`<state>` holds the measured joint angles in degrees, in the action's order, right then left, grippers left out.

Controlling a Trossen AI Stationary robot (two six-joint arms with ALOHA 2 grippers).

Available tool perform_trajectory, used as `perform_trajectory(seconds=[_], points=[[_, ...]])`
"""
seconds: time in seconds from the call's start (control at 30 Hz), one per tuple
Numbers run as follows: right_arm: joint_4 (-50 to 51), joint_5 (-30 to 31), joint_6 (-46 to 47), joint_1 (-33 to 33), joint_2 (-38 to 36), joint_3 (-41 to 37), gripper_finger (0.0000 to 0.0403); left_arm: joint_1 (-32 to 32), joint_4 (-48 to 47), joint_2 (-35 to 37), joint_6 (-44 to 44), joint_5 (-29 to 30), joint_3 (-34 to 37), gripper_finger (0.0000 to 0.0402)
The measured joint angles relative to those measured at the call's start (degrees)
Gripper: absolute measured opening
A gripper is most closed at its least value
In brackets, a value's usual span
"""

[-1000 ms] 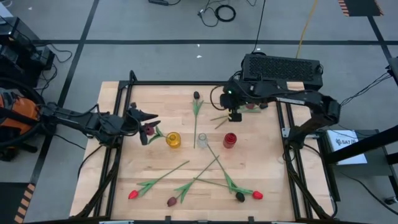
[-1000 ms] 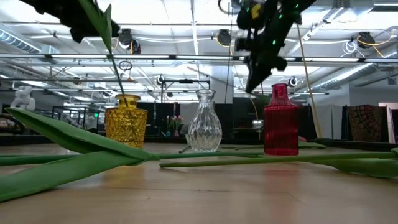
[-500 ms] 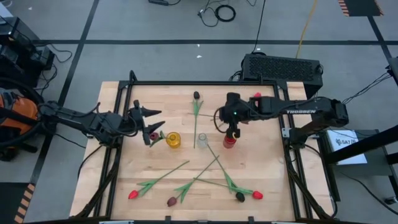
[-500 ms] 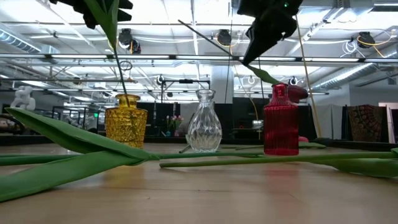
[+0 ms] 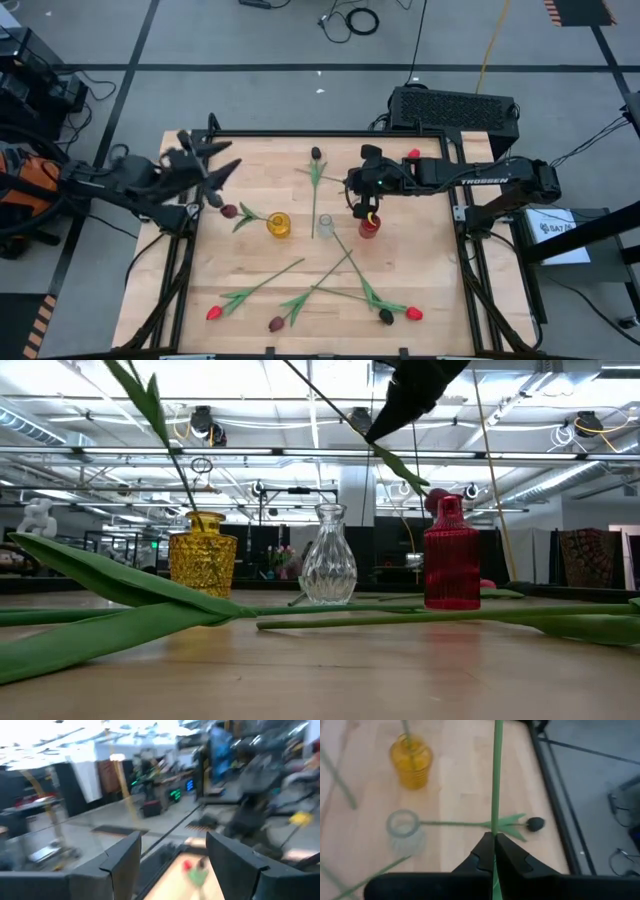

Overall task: Sort flowers into vase by color
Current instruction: Put the top red tulip into the yellow vase

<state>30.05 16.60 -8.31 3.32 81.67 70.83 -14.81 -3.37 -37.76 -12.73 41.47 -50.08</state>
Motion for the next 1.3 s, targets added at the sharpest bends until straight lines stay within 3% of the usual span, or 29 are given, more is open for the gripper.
perform_trajectory(seconds=[0.13, 0.43, 0.73, 0.93, 1.3], points=[[-2.39, 1.53, -0.32, 0.10, 0.00, 0.00, 0.0002, -1.43, 0.09, -3.42, -1.33, -4.17, -4.36, 0.0230], [-10.44, 1.20, -0.14, -2.52, -0.02, 0.00, 0.0002, -4.47, 0.93, -17.31, 1.44, -5.04, -5.73, 0.0230], [-19.10, 1.07, -0.01, -10.44, -0.02, 0.02, 0.0002, -6.71, 10.84, -24.92, -0.05, 0.49, -5.76, 0.0230], [-22.28, 1.07, 0.12, -14.09, 0.00, 0.04, 0.0002, -6.75, 13.32, -27.00, 3.42, -10.72, -5.76, 0.0230], [-28.25, 1.11, -0.72, -16.18, 4.29, 0.07, 0.0002, -6.71, 21.75, -33.19, -0.02, -11.30, -5.76, 0.0230]])
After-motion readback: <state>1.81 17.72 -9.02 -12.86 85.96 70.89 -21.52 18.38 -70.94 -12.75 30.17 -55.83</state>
